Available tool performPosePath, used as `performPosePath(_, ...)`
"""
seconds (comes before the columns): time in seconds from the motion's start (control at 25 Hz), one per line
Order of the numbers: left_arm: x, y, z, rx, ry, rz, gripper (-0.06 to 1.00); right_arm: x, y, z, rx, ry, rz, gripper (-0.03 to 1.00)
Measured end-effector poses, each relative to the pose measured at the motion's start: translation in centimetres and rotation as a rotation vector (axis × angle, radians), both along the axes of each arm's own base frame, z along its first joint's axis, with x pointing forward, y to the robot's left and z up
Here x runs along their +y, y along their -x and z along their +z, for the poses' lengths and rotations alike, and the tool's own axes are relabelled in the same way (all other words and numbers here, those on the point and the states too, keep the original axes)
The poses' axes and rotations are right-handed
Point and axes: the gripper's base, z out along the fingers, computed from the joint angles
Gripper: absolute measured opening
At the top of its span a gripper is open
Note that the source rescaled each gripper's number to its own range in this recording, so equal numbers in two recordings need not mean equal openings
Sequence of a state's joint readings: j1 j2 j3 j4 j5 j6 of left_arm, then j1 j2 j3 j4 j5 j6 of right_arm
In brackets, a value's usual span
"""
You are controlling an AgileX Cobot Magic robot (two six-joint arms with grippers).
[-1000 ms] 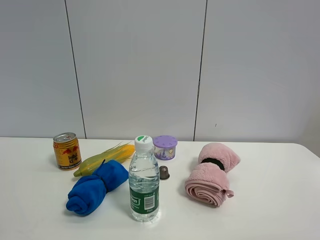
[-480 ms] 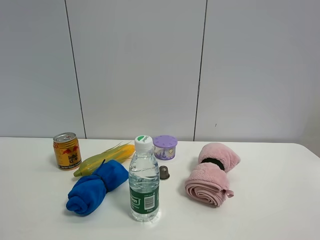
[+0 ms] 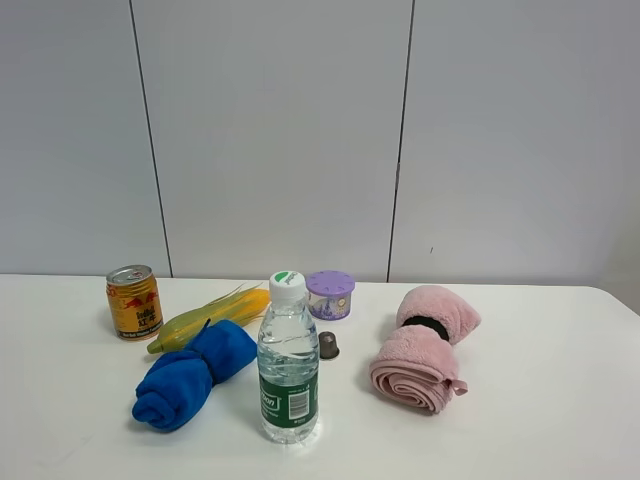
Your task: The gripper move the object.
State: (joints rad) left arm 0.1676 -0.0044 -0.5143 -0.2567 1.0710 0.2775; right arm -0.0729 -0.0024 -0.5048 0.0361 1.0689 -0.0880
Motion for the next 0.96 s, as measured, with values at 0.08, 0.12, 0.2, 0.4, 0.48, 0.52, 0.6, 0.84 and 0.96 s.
performPosePath(0.08,0.0,0.0,0.0,0.0,0.0,0.0,1.0,0.0,0.0,0.0,0.0,0.0,0.0,1.0)
performPosePath(0.12,0.0,0.0,0.0,0.0,0.0,0.0,1.0,0.0,0.0,0.0,0.0,0.0,0.0,1.0)
performPosePath(0.2,0.0,0.0,0.0,0.0,0.0,0.0,1.0,0.0,0.0,0.0,0.0,0.0,0.0,1.0)
performPosePath(0.4,0.0,0.0,0.0,0.0,0.0,0.0,1.0,0.0,0.0,0.0,0.0,0.0,0.0,1.0)
performPosePath(0.48,0.0,0.0,0.0,0.0,0.0,0.0,1.0,0.0,0.0,0.0,0.0,0.0,0.0,1.0)
performPosePath(0.52,0.0,0.0,0.0,0.0,0.0,0.0,1.0,0.0,0.0,0.0,0.0,0.0,0.0,1.0)
performPosePath(0.6,0.0,0.0,0.0,0.0,0.0,0.0,1.0,0.0,0.0,0.0,0.0,0.0,0.0,1.0)
performPosePath(0.84,0.0,0.0,0.0,0.0,0.0,0.0,1.0,0.0,0.0,0.0,0.0,0.0,0.0,1.0)
performPosePath(0.96,0.0,0.0,0.0,0.0,0.0,0.0,1.0,0.0,0.0,0.0,0.0,0.0,0.0,1.0)
